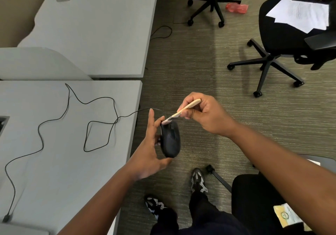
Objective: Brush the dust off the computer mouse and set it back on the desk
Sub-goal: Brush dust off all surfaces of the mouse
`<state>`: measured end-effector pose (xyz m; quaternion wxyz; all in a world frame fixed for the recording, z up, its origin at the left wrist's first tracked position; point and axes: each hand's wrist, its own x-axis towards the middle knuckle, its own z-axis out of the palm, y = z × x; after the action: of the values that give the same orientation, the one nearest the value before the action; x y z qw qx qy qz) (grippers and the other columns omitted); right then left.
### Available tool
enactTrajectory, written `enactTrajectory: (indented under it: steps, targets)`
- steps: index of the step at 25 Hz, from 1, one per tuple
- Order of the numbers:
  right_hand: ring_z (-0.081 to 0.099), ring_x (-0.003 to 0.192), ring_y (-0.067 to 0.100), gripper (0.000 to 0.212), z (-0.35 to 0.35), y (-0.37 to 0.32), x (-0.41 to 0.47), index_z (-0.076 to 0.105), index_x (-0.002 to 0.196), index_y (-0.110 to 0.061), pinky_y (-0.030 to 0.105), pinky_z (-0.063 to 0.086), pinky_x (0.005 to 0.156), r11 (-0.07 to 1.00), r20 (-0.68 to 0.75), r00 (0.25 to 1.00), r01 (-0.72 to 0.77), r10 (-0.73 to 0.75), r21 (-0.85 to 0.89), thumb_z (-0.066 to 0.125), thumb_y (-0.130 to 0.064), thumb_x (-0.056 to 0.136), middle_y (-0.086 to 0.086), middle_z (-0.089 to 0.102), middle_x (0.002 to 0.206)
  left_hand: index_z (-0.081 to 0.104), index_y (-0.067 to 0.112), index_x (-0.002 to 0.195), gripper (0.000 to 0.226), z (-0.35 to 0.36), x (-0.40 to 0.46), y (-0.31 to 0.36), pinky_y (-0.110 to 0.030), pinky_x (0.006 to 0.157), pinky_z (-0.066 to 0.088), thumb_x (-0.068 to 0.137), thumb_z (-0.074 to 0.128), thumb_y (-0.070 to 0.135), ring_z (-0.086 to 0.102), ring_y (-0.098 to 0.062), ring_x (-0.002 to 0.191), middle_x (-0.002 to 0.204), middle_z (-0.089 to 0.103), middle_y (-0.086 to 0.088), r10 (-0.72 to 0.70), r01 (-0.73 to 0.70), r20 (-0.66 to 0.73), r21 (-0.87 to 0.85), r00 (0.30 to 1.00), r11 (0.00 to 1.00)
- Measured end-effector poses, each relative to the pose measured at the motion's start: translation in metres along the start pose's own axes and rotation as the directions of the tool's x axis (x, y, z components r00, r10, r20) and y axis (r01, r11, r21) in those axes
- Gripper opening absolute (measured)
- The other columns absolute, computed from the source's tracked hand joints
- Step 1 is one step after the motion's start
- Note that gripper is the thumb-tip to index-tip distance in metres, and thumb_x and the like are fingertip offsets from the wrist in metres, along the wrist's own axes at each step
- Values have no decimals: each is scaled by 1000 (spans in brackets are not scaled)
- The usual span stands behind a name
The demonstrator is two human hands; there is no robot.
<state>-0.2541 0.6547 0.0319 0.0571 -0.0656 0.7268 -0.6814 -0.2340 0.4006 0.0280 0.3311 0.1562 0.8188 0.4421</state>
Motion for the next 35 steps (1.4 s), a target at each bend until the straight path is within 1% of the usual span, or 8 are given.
enactTrajectory:
  steps: [7,11,15,17,21,25,32,35]
  targets:
    - [58,71,9,2,3,1,-2,71,97,-12,29,50,67,956,-9,999,46,-51,-291,71,-10,96,4,68,84,-37,58,148,156,3,-1,0,-26,111,50,77,90,-1,49,7,139,167,12,34,3,-3,-18,11,1000,1000]
    - [67,94,42,5,8,5,-6,66,100,-13,47,65,74,990,-119,985,-134,128,-40,70,-16,98,17,68,100,-36,57,149,156,2,0,2,-29,112,51,77,89,-2,48,8,140,172,10,27,3,-2,-22,13,1000,1000]
    - [68,115,37,7,19,5,-12,61,102,-19,46,66,78,951,-101,952,-274,290,145,68,-20,99,1,72,121,-32,49,155,154,3,2,3,-28,109,53,76,89,-4,50,0,141,166,3,41,2,-2,-11,-1,1000,1000]
    - [68,114,39,6,22,6,-14,61,98,-25,44,66,77,964,-122,961,-232,248,130,67,-24,99,0,72,122,-31,44,158,153,4,3,1,-26,108,53,76,89,-4,51,-1,141,158,0,53,3,-3,-3,2,1000,1000]
    - [69,101,34,26,19,1,-13,65,94,-44,43,61,86,1000,-76,997,19,-18,11,66,-19,100,12,72,110,-40,56,147,158,4,4,-1,-13,101,49,78,89,-2,50,10,136,168,15,30,-13,13,-7,-6,1000,1000]
    - [69,94,24,6,17,-1,-6,69,103,-18,50,56,86,979,48,997,61,-53,-193,66,-14,100,3,72,100,-41,57,145,160,5,5,-3,-20,102,53,76,91,-1,55,2,134,163,22,27,-28,27,-34,-21,999,999]
    - [66,79,21,2,8,-10,3,63,99,-23,50,55,74,834,156,987,123,-45,-539,63,-22,101,-4,70,86,-39,64,142,161,5,1,0,-27,106,55,75,92,0,55,-4,138,167,15,27,-35,33,-66,-28,997,999]
    - [66,79,19,2,7,-13,2,65,100,-18,47,54,73,863,121,988,143,-95,-485,63,-19,101,-3,70,87,-39,64,143,161,5,2,1,-31,108,55,75,92,-1,53,-5,140,171,15,24,-28,25,-64,-38,998,999]
